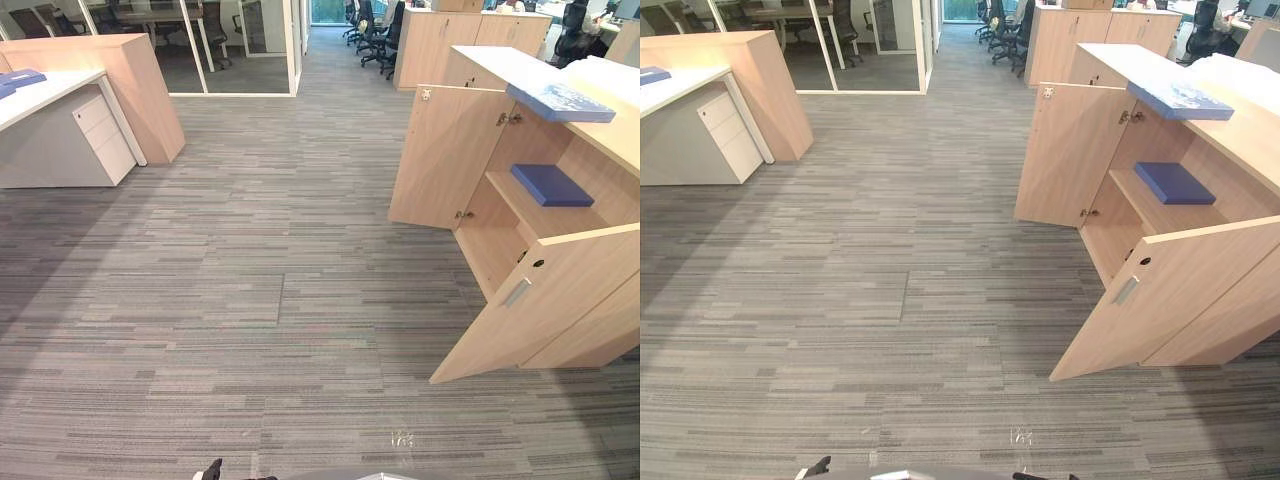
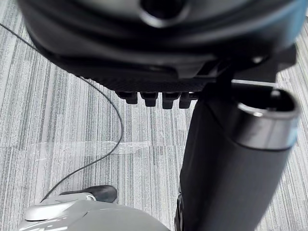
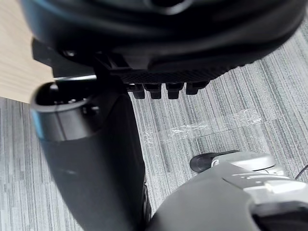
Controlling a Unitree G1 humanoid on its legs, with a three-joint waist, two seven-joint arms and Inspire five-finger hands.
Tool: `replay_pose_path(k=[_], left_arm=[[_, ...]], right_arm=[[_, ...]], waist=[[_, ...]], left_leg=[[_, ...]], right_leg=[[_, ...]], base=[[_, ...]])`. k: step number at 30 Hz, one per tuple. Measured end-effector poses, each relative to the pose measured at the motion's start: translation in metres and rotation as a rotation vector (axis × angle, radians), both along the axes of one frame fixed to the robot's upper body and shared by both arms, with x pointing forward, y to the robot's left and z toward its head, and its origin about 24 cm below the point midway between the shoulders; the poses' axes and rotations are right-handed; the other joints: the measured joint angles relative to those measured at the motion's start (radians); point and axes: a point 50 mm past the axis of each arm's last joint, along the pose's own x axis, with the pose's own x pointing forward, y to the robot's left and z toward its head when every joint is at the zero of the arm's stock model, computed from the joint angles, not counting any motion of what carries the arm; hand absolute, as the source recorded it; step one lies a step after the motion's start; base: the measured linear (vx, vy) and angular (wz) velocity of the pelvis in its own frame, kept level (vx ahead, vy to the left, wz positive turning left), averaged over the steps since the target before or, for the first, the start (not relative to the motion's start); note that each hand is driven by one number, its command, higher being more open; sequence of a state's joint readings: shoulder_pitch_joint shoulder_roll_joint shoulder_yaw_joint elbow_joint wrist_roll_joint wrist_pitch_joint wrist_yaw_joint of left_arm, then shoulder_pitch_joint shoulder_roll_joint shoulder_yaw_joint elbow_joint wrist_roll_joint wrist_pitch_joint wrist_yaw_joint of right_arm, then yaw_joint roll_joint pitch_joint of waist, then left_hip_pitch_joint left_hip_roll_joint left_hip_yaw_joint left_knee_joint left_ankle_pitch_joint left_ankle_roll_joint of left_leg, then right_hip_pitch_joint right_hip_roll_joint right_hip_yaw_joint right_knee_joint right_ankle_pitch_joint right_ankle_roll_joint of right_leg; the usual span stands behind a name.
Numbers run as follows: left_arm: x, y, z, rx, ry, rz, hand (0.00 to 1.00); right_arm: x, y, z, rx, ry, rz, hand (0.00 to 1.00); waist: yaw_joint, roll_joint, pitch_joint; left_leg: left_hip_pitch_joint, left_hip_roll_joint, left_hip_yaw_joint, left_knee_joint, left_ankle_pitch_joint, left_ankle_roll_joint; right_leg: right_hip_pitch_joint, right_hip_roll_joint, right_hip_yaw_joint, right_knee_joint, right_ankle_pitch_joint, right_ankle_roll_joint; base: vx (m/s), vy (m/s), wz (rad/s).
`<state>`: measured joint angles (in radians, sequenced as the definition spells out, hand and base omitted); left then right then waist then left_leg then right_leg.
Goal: Walk over to the cabinet, pick up the folder, carry it to the office cabinet, place the folder inside the office cabinet, then close the office cabinet door
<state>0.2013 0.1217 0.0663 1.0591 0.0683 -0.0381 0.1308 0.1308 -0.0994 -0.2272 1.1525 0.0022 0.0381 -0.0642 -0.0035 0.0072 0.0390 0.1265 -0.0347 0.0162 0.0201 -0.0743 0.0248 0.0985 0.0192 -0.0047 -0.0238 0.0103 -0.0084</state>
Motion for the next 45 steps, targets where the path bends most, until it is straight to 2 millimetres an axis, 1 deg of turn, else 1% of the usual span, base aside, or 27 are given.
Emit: replay_pose_path(k=[1, 3, 4, 7, 17, 21, 24, 27, 28, 29, 30, 31, 32, 33, 34, 35, 36, 37, 38, 39, 40, 41, 42, 43, 44, 45], left_arm=[[0.000, 0.000, 0.000, -0.012, 0.002, 0.009, 1.00], [-0.001, -0.001, -0.001, -0.034, 0.005, 0.021, 1.00], [0.000, -0.001, -0.001, -0.042, 0.005, 0.025, 1.00], [0.001, -0.001, -0.001, -0.044, 0.003, 0.024, 1.00], [0.002, -0.001, -0.001, -0.038, -0.001, 0.020, 1.00], [0.003, -0.001, -0.001, -0.031, -0.001, 0.001, 1.00], [0.003, -0.001, -0.001, -0.030, -0.002, 0.000, 1.00], [0.004, -0.001, -0.001, -0.030, -0.004, -0.002, 1.00], [0.006, 0.000, 0.000, -0.030, -0.008, -0.002, 1.00], [0.008, 0.001, 0.000, -0.028, -0.014, -0.003, 1.00], [0.014, 0.001, 0.001, -0.027, -0.029, -0.003, 1.00], [0.021, 0.000, 0.002, -0.030, -0.056, 0.001, 1.00], [0.025, 0.000, 0.003, -0.032, -0.069, 0.004, 1.00], [0.031, 0.000, 0.005, -0.037, -0.102, 0.031, 1.00], [0.035, 0.002, 0.007, -0.037, -0.128, 0.066, 1.00], [0.041, -0.001, 0.009, -0.044, -0.161, 0.095, 1.00], [0.041, -0.002, 0.009, -0.045, -0.168, 0.099, 1.00], [0.044, -0.002, 0.010, -0.046, -0.180, 0.093, 1.00], [0.047, 0.000, 0.011, -0.040, -0.191, 0.089, 1.00], [0.052, -0.001, 0.012, -0.043, -0.206, 0.084, 1.00], [0.054, -0.002, 0.013, -0.045, -0.212, 0.081, 1.00], [0.056, -0.002, 0.013, -0.043, -0.215, 0.072, 1.00], [0.062, -0.003, 0.014, -0.043, -0.226, 0.056, 1.00], [0.065, -0.003, 0.015, -0.045, -0.231, 0.055, 1.00], [0.068, -0.003, 0.015, -0.047, -0.237, 0.060, 1.00], [0.068, -0.002, 0.015, -0.053, -0.241, 0.083, 1.00]], right_arm=[[0.001, 0.000, 0.000, 0.002, -0.004, -0.002, 1.00], [0.002, 0.000, 0.000, 0.009, -0.007, -0.014, 1.00], [0.002, -0.001, 0.000, 0.011, -0.008, -0.020, 1.00], [0.002, -0.001, 0.000, 0.016, -0.008, -0.024, 1.00], [0.004, 0.000, 0.000, 0.013, -0.013, -0.039, 1.00], [0.005, -0.001, 0.000, 0.003, -0.012, -0.026, 1.00], [0.008, 0.000, 0.001, -0.018, -0.015, 0.016, 1.00], [0.008, 0.000, 0.001, -0.022, -0.018, 0.023, 1.00], [0.009, 0.000, 0.001, -0.022, -0.020, 0.024, 1.00], [0.009, 0.000, 0.001, -0.022, -0.021, 0.025, 1.00], [0.012, 0.000, 0.001, -0.024, -0.029, 0.027, 1.00], [0.015, -0.002, 0.002, -0.031, -0.039, 0.030, 1.00], [0.016, -0.003, 0.003, -0.034, -0.046, 0.030, 1.00], [0.019, -0.003, 0.004, -0.040, -0.056, 0.030, 1.00], [0.020, -0.004, 0.004, -0.048, -0.059, 0.029, 1.00], [0.021, -0.007, 0.005, -0.062, -0.062, 0.024, 1.00], [0.021, -0.008, 0.005, -0.068, -0.061, 0.025, 1.00], [0.020, -0.010, 0.006, -0.078, -0.058, 0.023, 1.00], [0.018, -0.011, 0.006, -0.083, -0.054, 0.017, 1.00], [0.017, -0.013, 0.005, -0.088, -0.048, 0.001, 1.00], [0.017, -0.013, 0.006, -0.089, -0.048, -0.005, 1.00], [0.016, -0.014, 0.006, -0.089, -0.047, -0.012, 1.00], [0.016, -0.015, 0.006, -0.091, -0.049, -0.025, 1.00], [0.016, -0.016, 0.006, -0.093, -0.051, -0.029, 1.00], [0.017, -0.017, 0.006, -0.097, -0.051, -0.030, 1.00], [0.017, -0.018, 0.007, -0.102, -0.049, -0.030, 1.00]], waist=[[0.000, -0.004, 0.003], [0.000, 0.000, 0.006], [0.000, -0.004, 0.005], [0.000, 0.001, 0.011], [0.000, -0.003, 0.019], [0.000, -0.004, 0.019], [0.000, -0.005, 0.020], [0.000, -0.004, 0.020], [0.000, -0.005, 0.026], [0.000, -0.008, 0.032], [0.000, -0.005, 0.050], [0.000, 0.003, 0.071], [0.000, 0.007, 0.080], [-0.001, 0.015, 0.096], [0.001, 0.015, 0.097], [0.002, 0.030, 0.110], [0.002, 0.028, 0.112], [0.002, 0.031, 0.119], [-0.001, 0.036, 0.125], [-0.003, 0.037, 0.126], [-0.003, 0.032, 0.128], [-0.004, 0.028, 0.129], [-0.007, 0.027, 0.129], [-0.009, 0.028, 0.129], [-0.011, 0.028, 0.130], [-0.010, 0.031, 0.130]], left_leg=[[0.007, 0.000, 0.000, -0.003, 0.000, 0.000], [0.009, 0.000, 0.000, -0.009, 0.000, 0.000], [0.010, 0.000, 0.001, -0.013, 0.001, -0.001], [0.012, 0.000, 0.003, -0.017, 0.001, -0.002], [0.020, 0.001, 0.006, -0.020, 0.000, -0.003], [0.020, 0.001, 0.011, -0.020, 0.000, -0.003], [0.019, 0.003, 0.024, -0.020, -0.001, -0.005], [0.018, 0.007, 0.037, -0.020, -0.003, -0.009], [0.015, 0.010, 0.044, -0.012, -0.009, -0.016], [0.003, 0.014, 0.050, 0.018, -0.027, -0.026], [-0.027, 0.028, 0.058, 0.098, -0.071, -0.032], [-0.064, 0.051, 0.068, 0.213, -0.128, -0.054], [-0.086, 0.067, 0.077, 0.279, -0.158, -0.080], [-0.147, 0.093, 0.091, 0.437, -0.182, -0.112], [-0.215, 0.113, 0.100, 0.581, -0.170, -0.102], [-0.280, 0.137, 0.106, 0.726, -0.124, -0.085], [-0.297, 0.144, 0.111, 0.775, -0.098, -0.086], [-0.335, 0.150, 0.114, 0.859, -0.039, -0.091], [-0.361, 0.152, 0.112, 0.911, -0.069, -0.088], [-0.382, 0.150, 0.110, 0.899, -0.138, -0.081], [-0.396, 0.144, 0.103, 0.848, -0.166, -0.084], [-0.411, 0.137, 0.087, 0.767, -0.175, -0.087], [-0.439, 0.129, 0.040, 0.624, -0.168, -0.094], [-0.454, 0.127, 0.014, 0.540, -0.155, -0.104], [-0.478, 0.132, -0.043, 0.366, -0.106, -0.117], [-0.488, 0.151, -0.091, 0.208, -0.060, -0.131]], right_leg=[[0.009, 0.000, 0.000, -0.007, 0.002, 0.002], [0.011, 0.001, 0.000, -0.015, 0.004, 0.003], [0.012, 0.001, 0.001, -0.019, 0.005, 0.005], [0.019, 0.001, 0.002, -0.036, 0.012, 0.013], [0.026, 0.001, 0.005, -0.039, 0.013, 0.015], [0.025, 0.002, 0.010, -0.041, 0.016, 0.015], [0.024, 0.004, 0.024, -0.048, 0.022, 0.011], [0.023, 0.008, 0.037, -0.060, 0.031, 0.014], [0.023, 0.010, 0.041, -0.060, 0.032, 0.014], [0.023, 0.012, 0.046, -0.059, 0.032, 0.014], [0.024, 0.021, 0.053, -0.050, 0.027, 0.013], [0.024, 0.038, 0.064, -0.030, 0.010, -0.008], [0.023, 0.048, 0.069, -0.018, -0.004, -0.026], [0.019, 0.061, 0.082, 0.006, -0.023, -0.046], [0.006, 0.071, 0.098, 0.033, -0.037, -0.055], [-0.001, 0.083, 0.123, 0.069, -0.053, -0.059], [-0.002, 0.083, 0.132, 0.085, -0.056, -0.061], [0.000, 0.082, 0.165, 0.111, -0.075, -0.064], [0.010, 0.076, 0.185, 0.123, -0.088, -0.069], [0.015, 0.060, 0.212, 0.128, -0.097, -0.067], [0.021, 0.041, 0.226, 0.127, -0.105, -0.059], [0.022, 0.020, 0.233, 0.129, -0.118, -0.051], [0.020, -0.006, 0.236, 0.132, -0.140, -0.037], [0.020, -0.018, 0.236, 0.133, -0.153, -0.031], [0.020, -0.039, 0.236, 0.133, -0.179, -0.014], [0.027, -0.057, 0.237, 0.140, -0.212, 0.007]], base=[[0.00, 0.000, 0.00], [0.00, 0.000, 0.00], [0.00, 0.000, 0.00], [0.00, 0.000, 0.00], [-0.01, -0.001, 0.00], [-0.01, -0.001, -0.03], [-0.01, 0.002, -0.13], [-0.01, -0.002, -0.14], [-0.01, -0.007, -0.13], [-0.02, -0.013, -0.18], [-0.02, -0.014, -0.24], [-0.02, -0.018, -0.26], [-0.03, -0.023, -0.38], [-0.03, -0.025, -0.45], [0.01, -0.046, -0.70], [0.05, -0.041, -0.69], [0.07, -0.036, -0.76], [0.09, 0.013, -0.58], [0.12, 0.057, -0.67], [0.14, 0.120, -0.58], [0.11, 0.128, -0.50], [0.14, 0.155, -0.23], [0.14, 0.137, -0.05], [0.23, 0.205, 0.08], [0.36, 0.305, 0.08], [0.38, 0.326, 0.05]])
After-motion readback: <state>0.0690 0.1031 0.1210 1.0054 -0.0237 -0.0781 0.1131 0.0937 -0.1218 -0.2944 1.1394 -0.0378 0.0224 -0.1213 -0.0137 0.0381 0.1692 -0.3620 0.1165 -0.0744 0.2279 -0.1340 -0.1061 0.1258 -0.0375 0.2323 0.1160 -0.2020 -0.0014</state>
